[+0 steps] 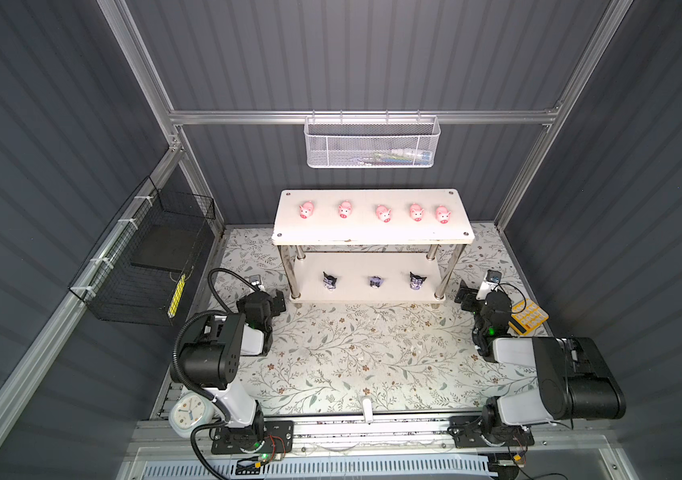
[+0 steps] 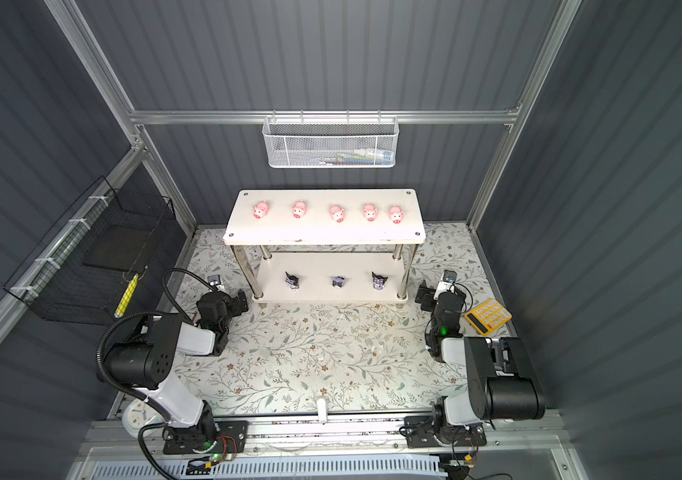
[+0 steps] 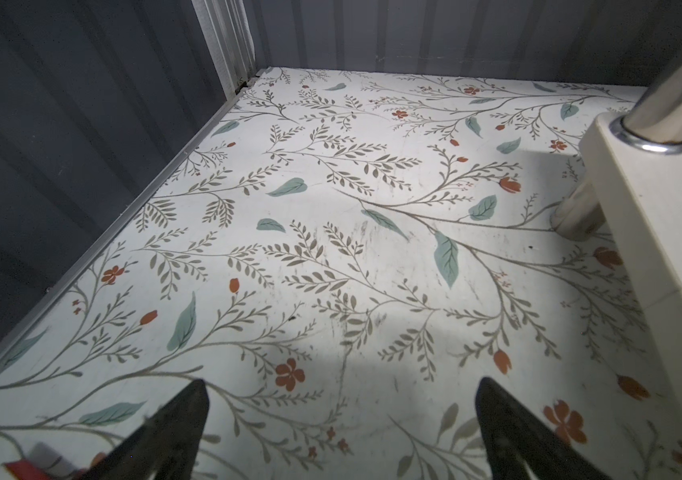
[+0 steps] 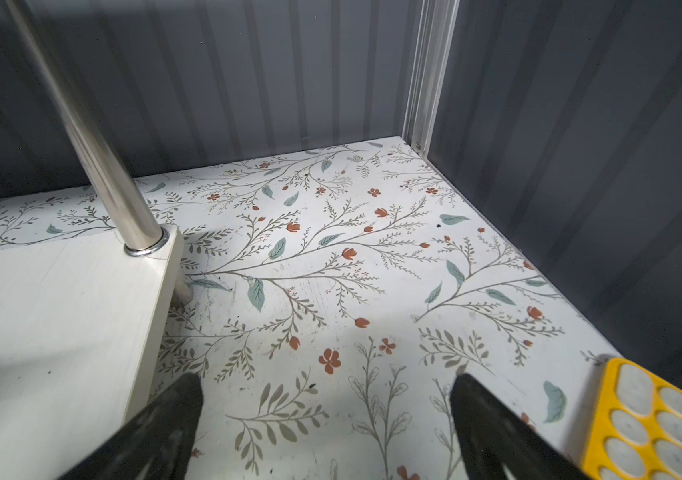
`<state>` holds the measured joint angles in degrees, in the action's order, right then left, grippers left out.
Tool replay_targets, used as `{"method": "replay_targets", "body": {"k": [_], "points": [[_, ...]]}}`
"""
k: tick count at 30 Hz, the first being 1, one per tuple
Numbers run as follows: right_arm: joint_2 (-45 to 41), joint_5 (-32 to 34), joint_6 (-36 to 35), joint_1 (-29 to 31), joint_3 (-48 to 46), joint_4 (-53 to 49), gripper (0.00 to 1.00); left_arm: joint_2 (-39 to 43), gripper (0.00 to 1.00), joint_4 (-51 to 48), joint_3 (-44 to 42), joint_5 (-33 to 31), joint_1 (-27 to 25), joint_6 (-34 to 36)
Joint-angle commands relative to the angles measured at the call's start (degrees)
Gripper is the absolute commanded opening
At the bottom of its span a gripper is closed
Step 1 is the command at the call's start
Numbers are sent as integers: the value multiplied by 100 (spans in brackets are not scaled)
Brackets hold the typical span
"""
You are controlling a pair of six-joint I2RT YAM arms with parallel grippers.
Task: Place and organize the plastic toys onto the shelf
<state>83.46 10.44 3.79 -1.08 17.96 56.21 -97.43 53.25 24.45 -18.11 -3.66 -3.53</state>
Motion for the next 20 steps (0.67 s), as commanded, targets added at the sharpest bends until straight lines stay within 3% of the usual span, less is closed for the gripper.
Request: {"method": "replay_targets", "body": {"k": [1, 20], "points": [[31, -40, -27, -15, -12, 154, 98, -48, 100, 155, 84, 10, -3, 105], [30, -34, -30, -15, -29, 187, 99, -77, 100, 63, 153, -11, -38, 161]]}}
